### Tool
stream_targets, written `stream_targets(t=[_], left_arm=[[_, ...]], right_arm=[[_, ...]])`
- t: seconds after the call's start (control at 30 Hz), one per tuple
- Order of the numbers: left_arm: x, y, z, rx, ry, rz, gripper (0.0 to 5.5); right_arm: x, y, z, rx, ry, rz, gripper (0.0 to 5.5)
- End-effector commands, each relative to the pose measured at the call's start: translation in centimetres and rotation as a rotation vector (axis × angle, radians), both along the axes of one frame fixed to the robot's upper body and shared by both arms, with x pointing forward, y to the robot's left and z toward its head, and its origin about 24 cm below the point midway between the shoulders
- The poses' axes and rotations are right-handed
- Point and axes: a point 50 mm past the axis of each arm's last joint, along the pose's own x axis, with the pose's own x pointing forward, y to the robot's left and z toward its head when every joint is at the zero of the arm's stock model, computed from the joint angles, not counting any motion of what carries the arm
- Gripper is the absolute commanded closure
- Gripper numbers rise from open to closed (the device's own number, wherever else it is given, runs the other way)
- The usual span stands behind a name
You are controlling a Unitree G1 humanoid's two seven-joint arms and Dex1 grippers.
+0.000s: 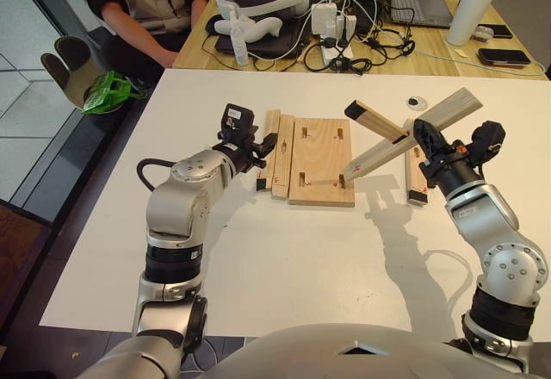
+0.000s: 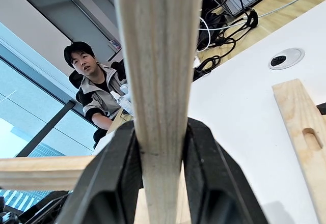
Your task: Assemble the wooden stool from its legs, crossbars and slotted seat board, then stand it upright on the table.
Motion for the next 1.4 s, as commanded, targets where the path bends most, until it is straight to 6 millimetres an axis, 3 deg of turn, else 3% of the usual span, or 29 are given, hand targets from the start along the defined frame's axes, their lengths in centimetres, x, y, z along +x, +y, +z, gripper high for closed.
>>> stream_targets(t=[0.03, 0.27, 0.6, 1.0, 1.4], left_arm=[[0.3, -0.5, 0.9, -0.018, -0.032, 0.001, 3.03], [0.2, -1.6, 1.5, -0.061, -0.061, -0.009, 3.03], [0.3, -1.7, 1.8, -0.072, -0.077, -0.007, 3.03], [0.6, -1.3, 2.3, -0.061, -0.094, 0.003, 3.03], [1.0, -0.4, 3.2, -0.032, -0.122, 0.017, 3.03]], right_arm=[[0.3, -0.6, -0.2, -0.033, 0.006, -0.019, 4.51], [0.2, -0.1, -1.8, 0.000, 0.074, -0.047, 4.51], [0.4, 0.8, -2.1, -0.042, 0.081, -0.023, 4.51], [-0.4, 1.0, -1.9, -0.444, -0.028, 0.098, 4.51], [-2.3, 0.5, -3.6, -0.616, -0.009, 0.271, 4.51]])
